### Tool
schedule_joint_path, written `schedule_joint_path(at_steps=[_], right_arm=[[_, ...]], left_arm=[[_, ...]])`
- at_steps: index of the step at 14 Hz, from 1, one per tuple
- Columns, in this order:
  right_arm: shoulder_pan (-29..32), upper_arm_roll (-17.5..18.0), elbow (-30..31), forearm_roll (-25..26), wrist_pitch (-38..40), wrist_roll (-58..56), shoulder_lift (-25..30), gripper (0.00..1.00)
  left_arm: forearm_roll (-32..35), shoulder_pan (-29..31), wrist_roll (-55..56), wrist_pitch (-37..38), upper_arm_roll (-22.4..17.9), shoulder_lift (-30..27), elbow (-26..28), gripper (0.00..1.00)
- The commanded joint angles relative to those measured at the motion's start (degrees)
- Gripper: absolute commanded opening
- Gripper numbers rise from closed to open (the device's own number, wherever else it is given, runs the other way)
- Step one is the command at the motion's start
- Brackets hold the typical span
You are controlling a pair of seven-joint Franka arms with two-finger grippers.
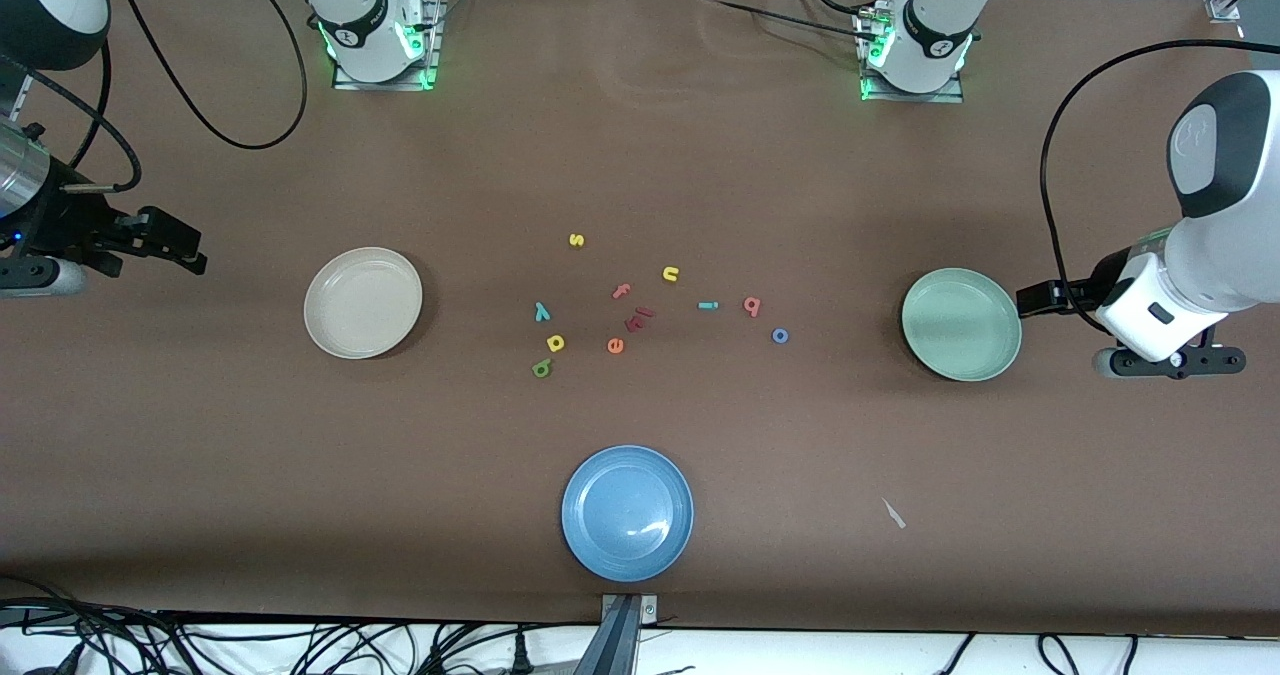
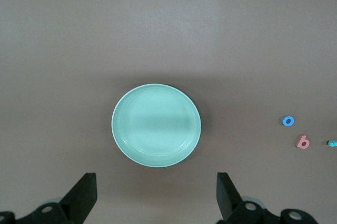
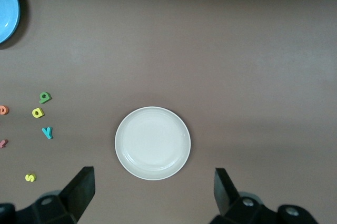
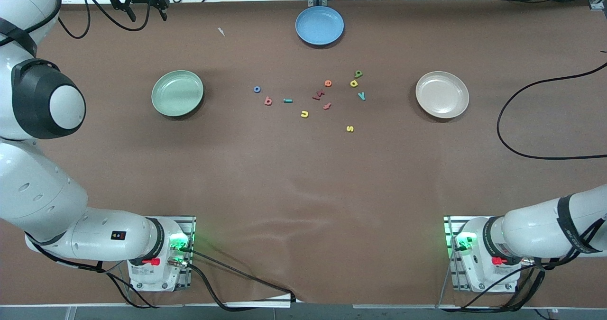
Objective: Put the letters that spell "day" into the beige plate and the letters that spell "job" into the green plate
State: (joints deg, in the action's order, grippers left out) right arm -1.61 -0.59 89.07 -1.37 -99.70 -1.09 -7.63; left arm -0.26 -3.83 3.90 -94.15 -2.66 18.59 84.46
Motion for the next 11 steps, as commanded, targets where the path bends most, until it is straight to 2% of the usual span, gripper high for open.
schedule_joint_path(at_steps=[1,11], right_arm=[[0.2,0.1,1.3,-1.0,-0.2,-0.5,1.3,1.00],[0.2,0.1,1.3,-1.0,-0.2,-0.5,1.3,1.00]], left_arm=[[1.0,-0.3,0.6,0.4,0.1,-0.8,0.9,1.00],[0.7,-1.4,2.5,0.3,0.3,-0.1,1.0,1.00]])
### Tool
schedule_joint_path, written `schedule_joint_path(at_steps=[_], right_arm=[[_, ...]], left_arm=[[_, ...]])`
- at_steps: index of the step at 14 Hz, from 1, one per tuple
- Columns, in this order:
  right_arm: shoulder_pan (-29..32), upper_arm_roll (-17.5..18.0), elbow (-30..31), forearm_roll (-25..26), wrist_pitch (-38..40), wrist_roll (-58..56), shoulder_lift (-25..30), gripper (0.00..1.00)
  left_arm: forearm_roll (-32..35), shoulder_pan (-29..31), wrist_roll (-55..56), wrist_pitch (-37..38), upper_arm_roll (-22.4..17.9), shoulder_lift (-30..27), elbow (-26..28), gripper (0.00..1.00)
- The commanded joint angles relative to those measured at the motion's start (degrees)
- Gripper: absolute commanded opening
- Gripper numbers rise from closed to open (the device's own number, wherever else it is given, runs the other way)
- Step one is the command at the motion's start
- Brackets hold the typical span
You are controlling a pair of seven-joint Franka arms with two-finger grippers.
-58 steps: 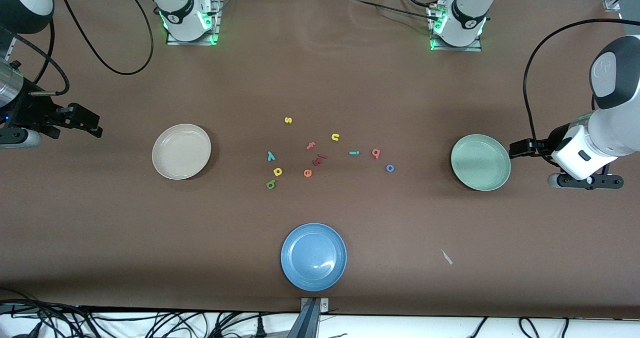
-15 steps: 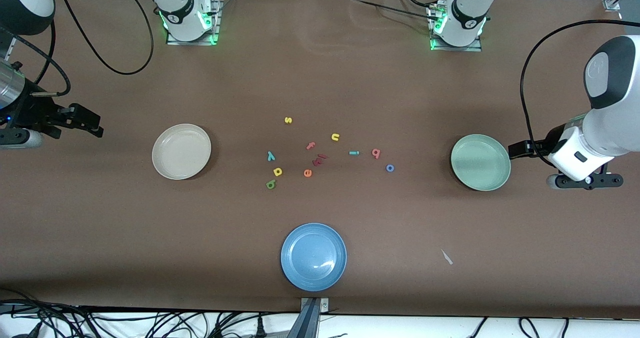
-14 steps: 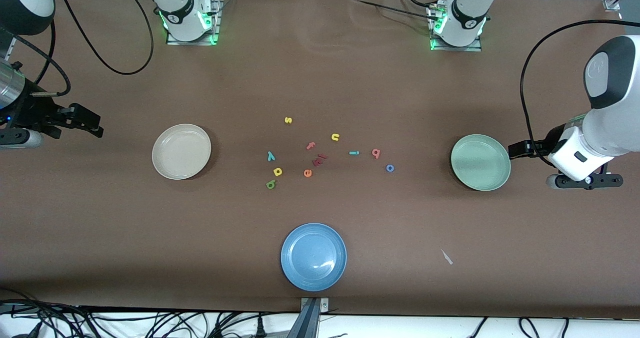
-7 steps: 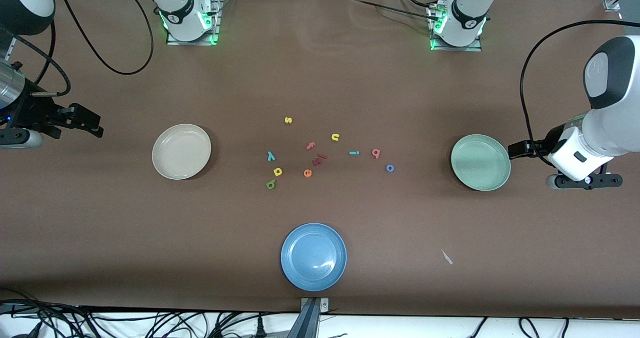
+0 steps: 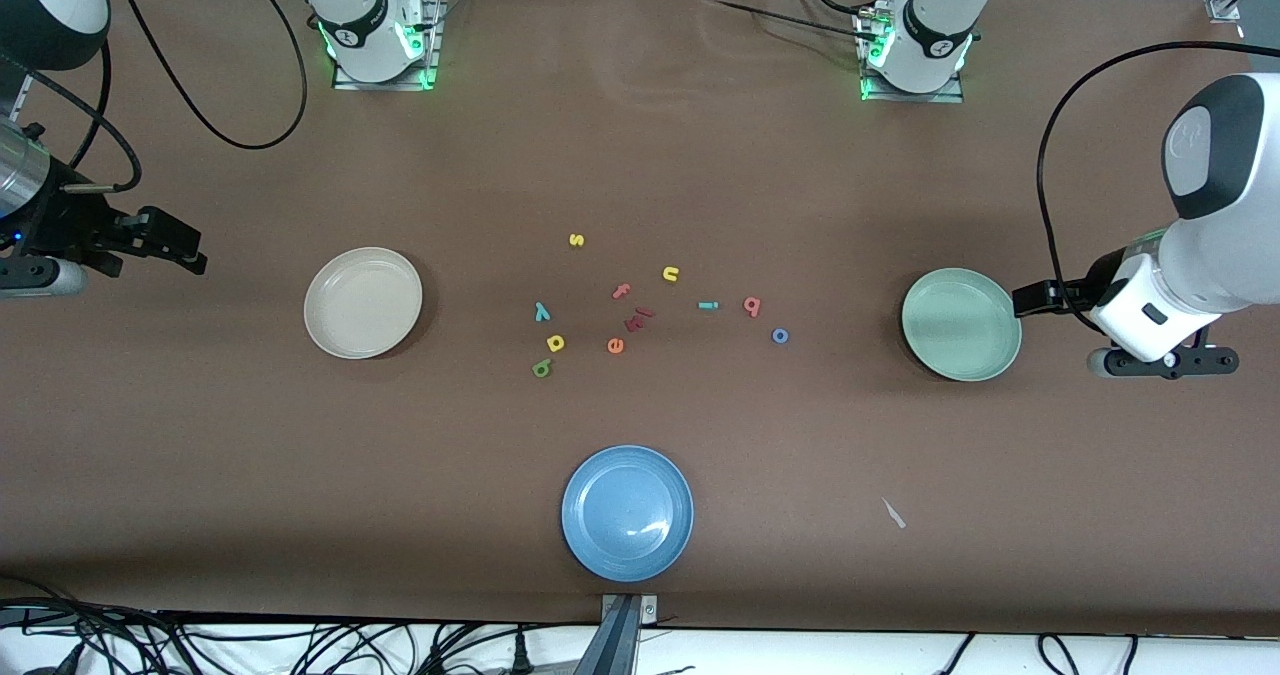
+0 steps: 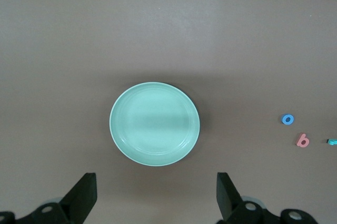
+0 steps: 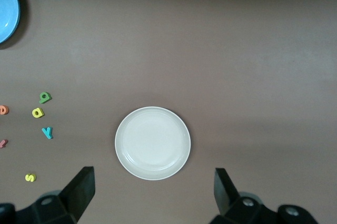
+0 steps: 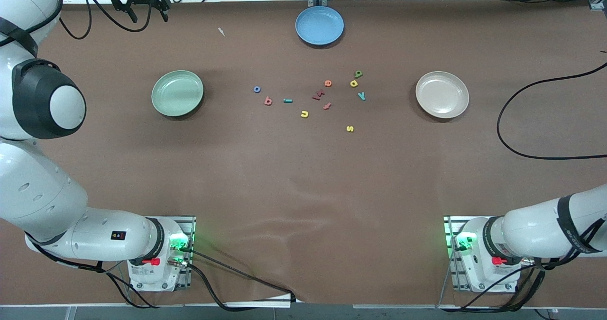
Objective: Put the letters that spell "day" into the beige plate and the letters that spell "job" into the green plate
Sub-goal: 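Reach the left gripper toward the blue o while the right gripper reaches letters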
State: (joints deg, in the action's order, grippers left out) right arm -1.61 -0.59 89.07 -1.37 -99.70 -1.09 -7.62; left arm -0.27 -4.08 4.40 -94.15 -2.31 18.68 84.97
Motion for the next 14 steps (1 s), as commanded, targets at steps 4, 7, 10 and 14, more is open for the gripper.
schedule_joint_path(at_steps=[4,7,10,14], right_arm=[[0.2,0.1,1.3,-1.0,-0.2,-0.5,1.3,1.00],[0.2,0.1,1.3,-1.0,-0.2,-0.5,1.3,1.00],[0.2,0.1,1.3,-1.0,-0.2,-0.5,1.3,1.00],[0.2,0.1,1.3,-1.0,-0.1,-0.6,1.4,1.00]], left_arm=[[-0.3,-5.9,12.5,-0.9,-0.1,3.2,0.5,1.00],[-4.2,-9.3,22.1,-3.8,0.3,7.0,1.3,0.99],[-5.8,-13.0,32.5,-10.6,0.3,10.8,3.4,0.99],[-9.8,-15.2,36.9,-22.0,0.5,11.5,10.6,0.99]])
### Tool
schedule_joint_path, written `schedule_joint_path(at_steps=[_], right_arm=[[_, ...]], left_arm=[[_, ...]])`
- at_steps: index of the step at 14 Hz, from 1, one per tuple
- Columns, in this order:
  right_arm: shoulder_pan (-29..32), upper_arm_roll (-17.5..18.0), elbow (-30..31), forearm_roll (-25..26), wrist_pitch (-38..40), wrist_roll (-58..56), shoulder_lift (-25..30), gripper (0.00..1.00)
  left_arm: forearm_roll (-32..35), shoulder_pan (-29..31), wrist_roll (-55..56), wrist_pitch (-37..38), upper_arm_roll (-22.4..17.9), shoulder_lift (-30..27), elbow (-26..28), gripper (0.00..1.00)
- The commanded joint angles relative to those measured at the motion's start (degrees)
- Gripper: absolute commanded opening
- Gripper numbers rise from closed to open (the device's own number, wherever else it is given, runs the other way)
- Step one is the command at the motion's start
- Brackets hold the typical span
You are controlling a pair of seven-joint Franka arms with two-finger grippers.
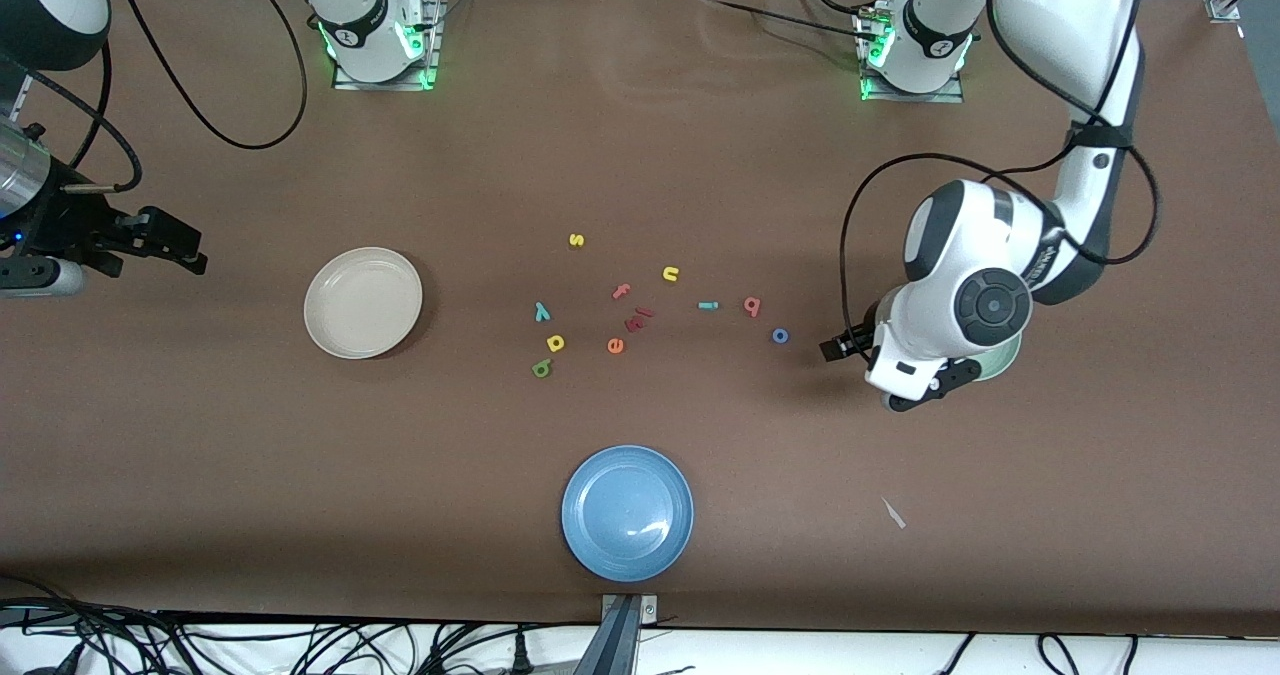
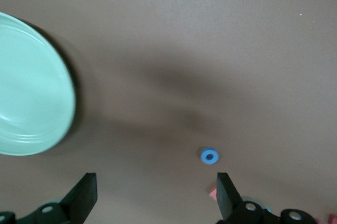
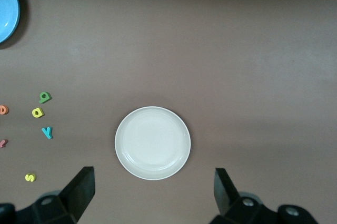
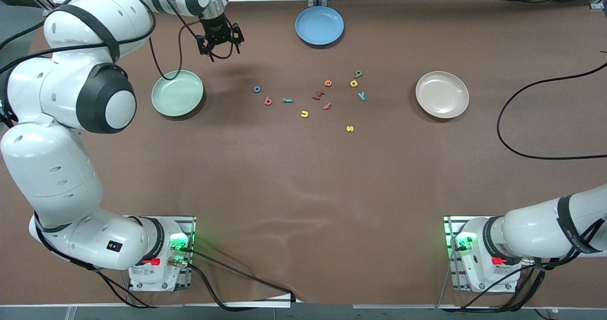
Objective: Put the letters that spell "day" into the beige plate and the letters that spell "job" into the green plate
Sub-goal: 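Reach the left gripper toward the blue o while the right gripper reaches letters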
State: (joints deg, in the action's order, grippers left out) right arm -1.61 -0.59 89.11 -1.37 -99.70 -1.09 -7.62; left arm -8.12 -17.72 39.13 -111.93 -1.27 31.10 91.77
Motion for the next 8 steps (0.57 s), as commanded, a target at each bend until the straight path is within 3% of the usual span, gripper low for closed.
schedule_joint_path(at_steps=[1,3,8], right_arm=[[0.2,0.1,1.2,-1.0,-0.1,-0.5,1.4,1.00],[-0.1,0.2,1.2,-0.8,1.1,-0.8,1.2,1.00],[-3.6,0.2,1.2,-1.0,-1.1,0.1,-4.8,1.00]], left_arm=[[-2.0,-2.5,4.3,-7.7,-0.5,-0.5,5.7,0.99],[-2.0,-4.4,8.3,-13.0,-0.4,-0.2,8.8,0.99],[-1.7,-9.3,11.2,-19.7,-0.4,5.6,8.8,0.92]])
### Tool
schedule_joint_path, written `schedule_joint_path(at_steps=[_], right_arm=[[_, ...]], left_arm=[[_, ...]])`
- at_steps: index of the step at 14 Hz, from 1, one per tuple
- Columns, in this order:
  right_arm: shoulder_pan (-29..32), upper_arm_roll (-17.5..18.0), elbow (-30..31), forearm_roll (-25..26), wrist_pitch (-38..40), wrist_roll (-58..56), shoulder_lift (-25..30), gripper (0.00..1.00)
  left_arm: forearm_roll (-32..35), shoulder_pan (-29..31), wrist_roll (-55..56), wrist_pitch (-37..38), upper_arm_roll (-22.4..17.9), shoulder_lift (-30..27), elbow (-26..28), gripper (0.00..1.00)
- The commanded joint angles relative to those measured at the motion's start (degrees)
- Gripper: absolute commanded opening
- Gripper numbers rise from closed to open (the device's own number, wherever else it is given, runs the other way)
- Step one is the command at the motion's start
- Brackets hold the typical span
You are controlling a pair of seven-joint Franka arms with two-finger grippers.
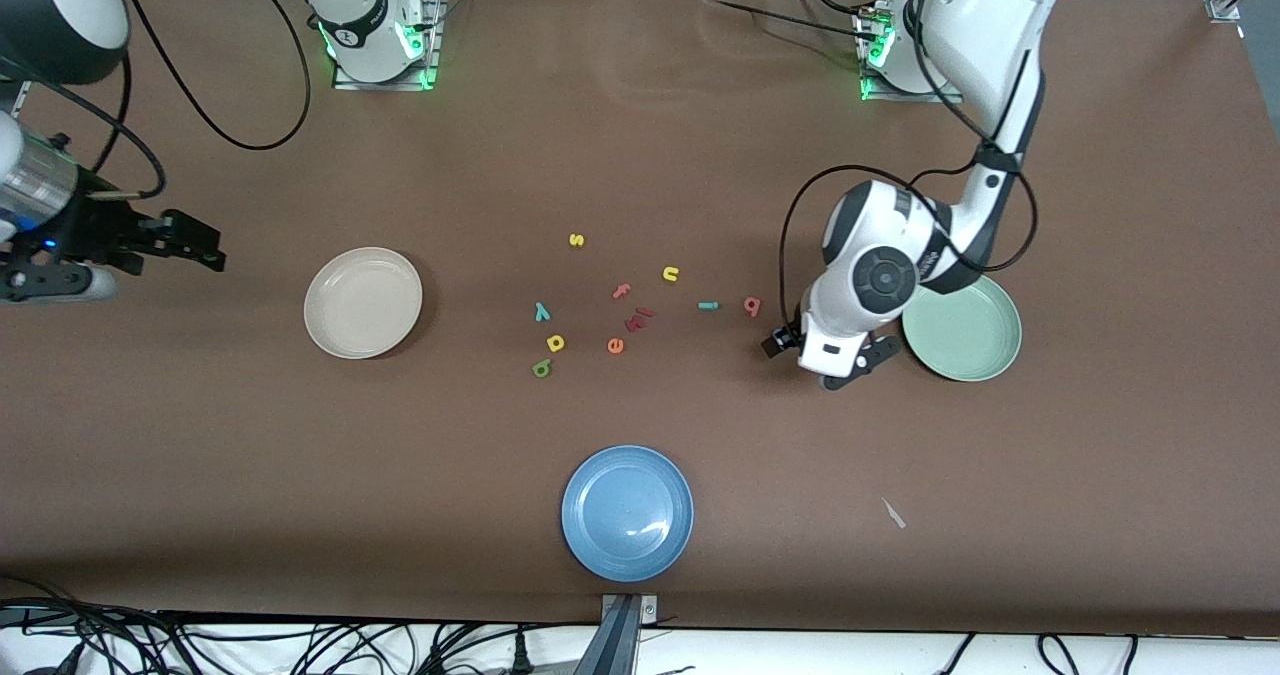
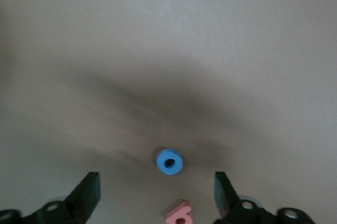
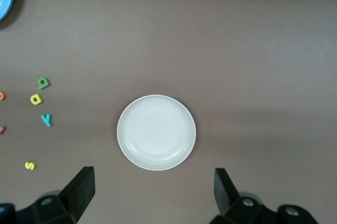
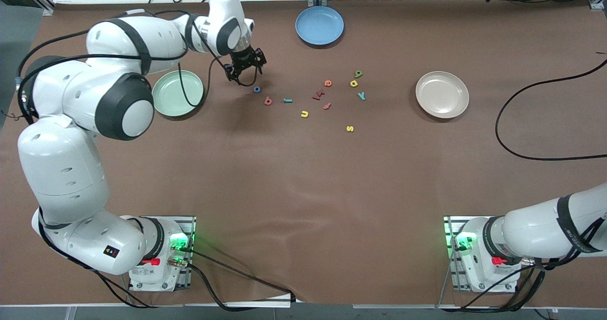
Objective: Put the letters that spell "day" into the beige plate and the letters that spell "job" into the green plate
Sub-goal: 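Reach the left gripper toward the blue o while the right gripper reaches letters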
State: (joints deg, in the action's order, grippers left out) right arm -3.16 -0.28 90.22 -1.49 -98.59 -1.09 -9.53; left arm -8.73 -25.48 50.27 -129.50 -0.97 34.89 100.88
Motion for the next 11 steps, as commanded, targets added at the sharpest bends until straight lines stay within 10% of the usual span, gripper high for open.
schedule_joint_path(at_steps=[1,11], right_arm=[[-3.2,-0.1,0.1,-0.9,-4.6,3.5,-4.9,1.00],[-18.0,-0.1,-0.1,-0.8,-24.4,54.9,-22.0,0.99]], left_arm=[[-1.1,-1.8,-0.3,-3.2,-0.7,2.3,-0.2,0.92],[-4.8,1.9,-13.7,-2.9,0.4,4.0,-0.9,0.65]])
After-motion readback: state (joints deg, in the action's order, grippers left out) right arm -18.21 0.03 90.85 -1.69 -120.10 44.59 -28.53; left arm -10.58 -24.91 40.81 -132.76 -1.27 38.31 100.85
